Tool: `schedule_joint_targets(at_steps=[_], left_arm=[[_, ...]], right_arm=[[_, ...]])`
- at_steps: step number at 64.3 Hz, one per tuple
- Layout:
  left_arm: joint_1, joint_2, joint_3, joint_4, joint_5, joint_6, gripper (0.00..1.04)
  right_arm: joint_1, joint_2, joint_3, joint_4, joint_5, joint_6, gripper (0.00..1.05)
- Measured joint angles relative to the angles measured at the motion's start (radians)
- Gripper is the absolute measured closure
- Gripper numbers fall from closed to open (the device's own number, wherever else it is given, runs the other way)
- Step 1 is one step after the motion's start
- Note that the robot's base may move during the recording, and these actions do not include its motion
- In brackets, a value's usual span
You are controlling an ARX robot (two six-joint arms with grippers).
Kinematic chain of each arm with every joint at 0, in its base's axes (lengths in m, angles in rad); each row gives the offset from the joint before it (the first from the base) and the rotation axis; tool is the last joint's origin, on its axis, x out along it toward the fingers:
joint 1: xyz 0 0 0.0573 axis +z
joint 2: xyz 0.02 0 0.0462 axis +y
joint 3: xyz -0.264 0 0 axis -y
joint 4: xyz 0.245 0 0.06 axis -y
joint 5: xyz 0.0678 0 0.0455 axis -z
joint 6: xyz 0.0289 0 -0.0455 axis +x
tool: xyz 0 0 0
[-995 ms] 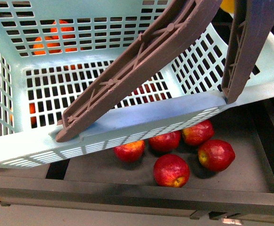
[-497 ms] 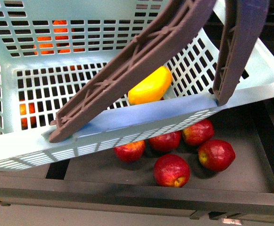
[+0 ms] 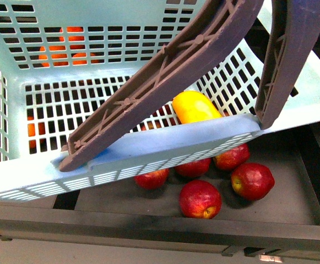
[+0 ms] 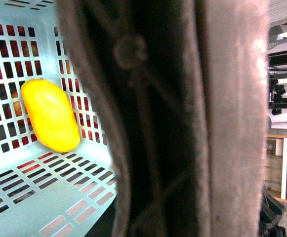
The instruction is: Pick mango and avocado into basket
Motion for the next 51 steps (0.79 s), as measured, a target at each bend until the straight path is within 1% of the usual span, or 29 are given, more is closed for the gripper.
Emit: schedule_joint_targets(at_steps=[4, 20, 25, 31, 33, 35, 37, 39, 42, 44, 47, 51], left_arm=[[0.001, 0.000, 0.000, 0.000, -0.006, 0.002, 0.91], [0.001, 0.000, 0.000, 0.000, -0.006, 0.001, 0.91], [0.001, 0.000, 0.000, 0.000, -0.007, 0.002, 0.91], [0.001, 0.000, 0.000, 0.000, -0.007, 0.002, 0.91], [0.001, 0.000, 0.000, 0.000, -0.008, 0.002, 0.91], [0.001, 0.000, 0.000, 0.000, -0.008, 0.002, 0.91], [0.001, 0.000, 0.000, 0.000, -0.006, 0.001, 0.91], [0.001, 0.000, 0.000, 0.000, -0.006, 0.001, 0.91], [0.001, 0.000, 0.000, 0.000, -0.007, 0.001, 0.91], [0.001, 0.000, 0.000, 0.000, -0.007, 0.001, 0.91], [0.001, 0.000, 0.000, 0.000, -0.008, 0.001, 0.91], [0.001, 0.000, 0.000, 0.000, -0.008, 0.002, 0.91]], right_arm=[[-0.013, -0.047, -0.035, -0.008, -0.019, 0.000, 1.02], [-0.061, -0.216, -0.137, -0.080, -0.060, 0.003, 1.03], [-0.108, -0.264, -0.157, -0.110, -0.130, 0.003, 1.03], [-0.138, -0.330, -0.180, -0.152, -0.134, 0.003, 1.03], [-0.139, -0.333, -0.199, -0.127, -0.137, 0.003, 1.02], [-0.139, -0.333, -0.215, -0.098, -0.139, 0.003, 0.96], [-0.139, -0.327, -0.226, -0.093, -0.139, 0.003, 0.87], [-0.140, -0.327, -0.229, -0.093, -0.139, 0.003, 0.84], [-0.140, -0.327, -0.231, -0.093, -0.138, 0.003, 0.75], [-0.140, -0.327, -0.231, -0.093, -0.139, 0.003, 0.72], [-0.140, -0.327, -0.231, -0.092, -0.139, 0.003, 0.63], [-0.140, -0.327, -0.231, -0.091, -0.139, 0.003, 0.54]])
